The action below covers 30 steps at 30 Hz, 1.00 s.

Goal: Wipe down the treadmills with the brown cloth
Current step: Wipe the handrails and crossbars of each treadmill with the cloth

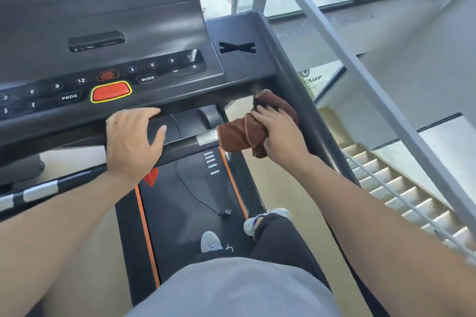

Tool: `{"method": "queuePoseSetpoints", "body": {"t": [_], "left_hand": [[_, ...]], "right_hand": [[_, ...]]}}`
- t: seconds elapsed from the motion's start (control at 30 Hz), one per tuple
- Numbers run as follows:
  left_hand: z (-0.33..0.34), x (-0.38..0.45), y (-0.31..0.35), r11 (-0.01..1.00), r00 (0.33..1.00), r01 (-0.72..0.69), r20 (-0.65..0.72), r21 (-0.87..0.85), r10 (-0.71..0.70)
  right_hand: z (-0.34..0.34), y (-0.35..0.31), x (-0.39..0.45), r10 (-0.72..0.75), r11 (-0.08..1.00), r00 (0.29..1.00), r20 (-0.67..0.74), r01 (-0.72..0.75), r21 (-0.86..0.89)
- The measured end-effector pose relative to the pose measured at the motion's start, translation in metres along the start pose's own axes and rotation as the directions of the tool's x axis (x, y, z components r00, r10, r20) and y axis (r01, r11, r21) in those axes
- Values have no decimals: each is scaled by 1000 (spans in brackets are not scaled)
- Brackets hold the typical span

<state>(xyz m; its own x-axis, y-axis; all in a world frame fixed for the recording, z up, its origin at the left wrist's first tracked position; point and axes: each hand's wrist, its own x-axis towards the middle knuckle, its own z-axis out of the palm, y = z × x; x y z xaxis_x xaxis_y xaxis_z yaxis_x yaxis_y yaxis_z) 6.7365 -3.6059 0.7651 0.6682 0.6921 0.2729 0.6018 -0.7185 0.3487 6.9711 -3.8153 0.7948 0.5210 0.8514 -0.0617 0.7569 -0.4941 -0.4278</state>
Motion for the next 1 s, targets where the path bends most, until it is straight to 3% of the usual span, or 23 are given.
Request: {"method": "queuePoseSetpoints", "body": {"t": [0.07,0.1,0.17,0.27,0.37,0.43,0.6,0.67,0.77,0.83,0.93,1.0], "left_hand": [[1,-12,34,976,996,-43,-86,-215,25],[1,-20,60,916,998,9,-54,-401,-33],[-1,-39,118,688,956,294,198,-663,-217],[15,-63,162,414,735,675,609,-611,-300],[25,-65,170,54,505,863,852,-503,-140],[21,-65,177,-33,480,876,877,-481,-33],[12,-89,198,-13,540,841,839,-542,-69],[7,-101,201,58,567,824,821,-564,-70],[-7,-122,208,153,610,787,791,-598,-46],[-18,-141,218,210,640,751,769,-626,3],[-35,-173,234,340,668,672,737,-658,103],[-44,-194,244,402,678,621,719,-672,155]], "right_hand": [[-6,-13,-17,200,952,979,-41,-184,246],[-8,-16,-26,289,897,957,-33,-259,357],[-10,-20,-48,362,765,932,11,-304,568],[-20,-29,-85,436,610,899,36,-325,722],[-24,-34,-122,455,560,888,69,-346,753],[-23,-37,-143,423,566,898,120,-365,739],[-21,-31,-188,188,684,929,320,-358,636],[-23,-30,-206,130,636,935,331,-335,695],[-28,-28,-227,319,477,942,105,-256,841],[-29,-24,-240,444,468,896,-10,-222,855],[-30,-17,-261,470,621,880,-71,-272,735],[-30,-12,-278,425,706,905,-15,-321,632]]}}
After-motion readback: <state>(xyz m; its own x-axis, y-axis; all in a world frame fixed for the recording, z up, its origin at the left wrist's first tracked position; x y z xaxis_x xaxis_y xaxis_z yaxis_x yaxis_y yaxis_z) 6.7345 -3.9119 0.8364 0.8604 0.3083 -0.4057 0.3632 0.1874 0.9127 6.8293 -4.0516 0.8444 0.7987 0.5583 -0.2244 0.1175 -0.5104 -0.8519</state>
